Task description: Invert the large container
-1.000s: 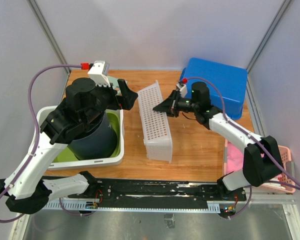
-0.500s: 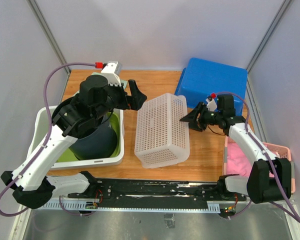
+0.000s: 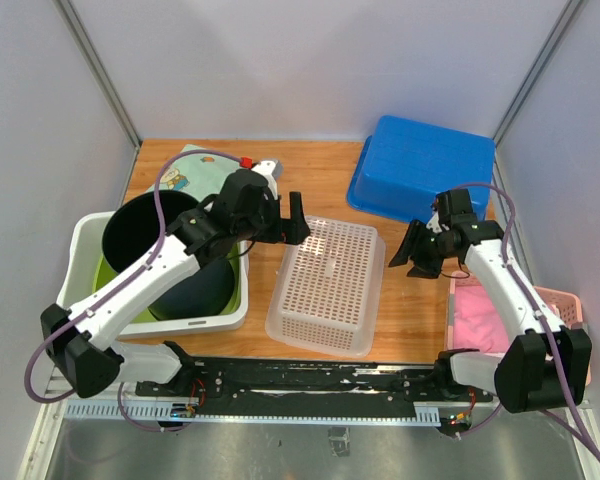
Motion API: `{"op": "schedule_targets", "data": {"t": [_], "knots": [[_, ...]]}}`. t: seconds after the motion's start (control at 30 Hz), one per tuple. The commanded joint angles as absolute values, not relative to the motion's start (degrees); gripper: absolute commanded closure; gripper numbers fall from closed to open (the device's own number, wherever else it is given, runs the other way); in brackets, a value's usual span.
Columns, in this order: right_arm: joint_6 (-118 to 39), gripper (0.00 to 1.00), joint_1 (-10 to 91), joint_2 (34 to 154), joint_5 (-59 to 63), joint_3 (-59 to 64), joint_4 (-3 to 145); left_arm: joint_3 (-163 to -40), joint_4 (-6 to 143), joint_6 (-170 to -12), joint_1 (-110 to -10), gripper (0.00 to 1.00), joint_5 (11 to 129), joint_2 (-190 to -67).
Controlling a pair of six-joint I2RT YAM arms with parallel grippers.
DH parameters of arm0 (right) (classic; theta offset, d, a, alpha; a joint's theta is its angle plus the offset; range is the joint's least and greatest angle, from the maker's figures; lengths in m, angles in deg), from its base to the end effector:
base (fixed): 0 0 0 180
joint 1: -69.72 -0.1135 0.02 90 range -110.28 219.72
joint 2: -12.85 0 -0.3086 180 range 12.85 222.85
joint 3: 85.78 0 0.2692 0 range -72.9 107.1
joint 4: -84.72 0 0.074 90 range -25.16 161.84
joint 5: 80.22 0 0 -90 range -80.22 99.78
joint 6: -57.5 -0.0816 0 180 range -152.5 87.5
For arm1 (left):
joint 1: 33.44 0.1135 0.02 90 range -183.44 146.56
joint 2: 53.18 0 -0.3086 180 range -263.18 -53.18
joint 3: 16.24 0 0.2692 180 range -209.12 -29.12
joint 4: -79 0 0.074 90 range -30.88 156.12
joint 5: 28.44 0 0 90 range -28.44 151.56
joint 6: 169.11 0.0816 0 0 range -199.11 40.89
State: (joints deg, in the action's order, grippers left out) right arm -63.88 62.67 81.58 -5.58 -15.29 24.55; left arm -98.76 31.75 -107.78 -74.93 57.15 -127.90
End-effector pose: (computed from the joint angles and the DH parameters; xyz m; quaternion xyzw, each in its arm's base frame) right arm 0.2525 0.0530 0.2793 0.1654 0.9399 0.2102 0.2124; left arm 0.2479 -0.2108 0.3490 0.0846 0.8998 -0.2167 0.3691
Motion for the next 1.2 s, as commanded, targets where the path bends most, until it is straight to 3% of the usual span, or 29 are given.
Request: {"op": "schedule_targets", "data": {"t": [0.0,0.17,0.4,0.8,1.17], "knots": [[-60.59,0.46,63.39,77.73,5.40,-12.09,18.14,-96.80,33.31,-110.20,-76.99,0.01,55.96,-130.38],[-60.82,0.46,63.42,74.45,10.13,-10.00,18.13,-95.09,35.99,-114.29,-79.79,0.01,62.67,-137.18],[-59.97,0.46,63.49,71.42,13.46,-7.00,16.44,-90.45,50.58,-121.97,-80.96,0.01,75.72,-141.86],[-57.95,0.46,66.25,72.92,12.27,-10.54,14.07,-98.01,60.91,-128.44,-86.03,0.01,83.69,-152.93],[-60.26,0.46,68.60,79.71,9.82,-10.13,23.75,-97.68,66.51,-131.61,-88.02,0.01,85.03,-155.14]]}}
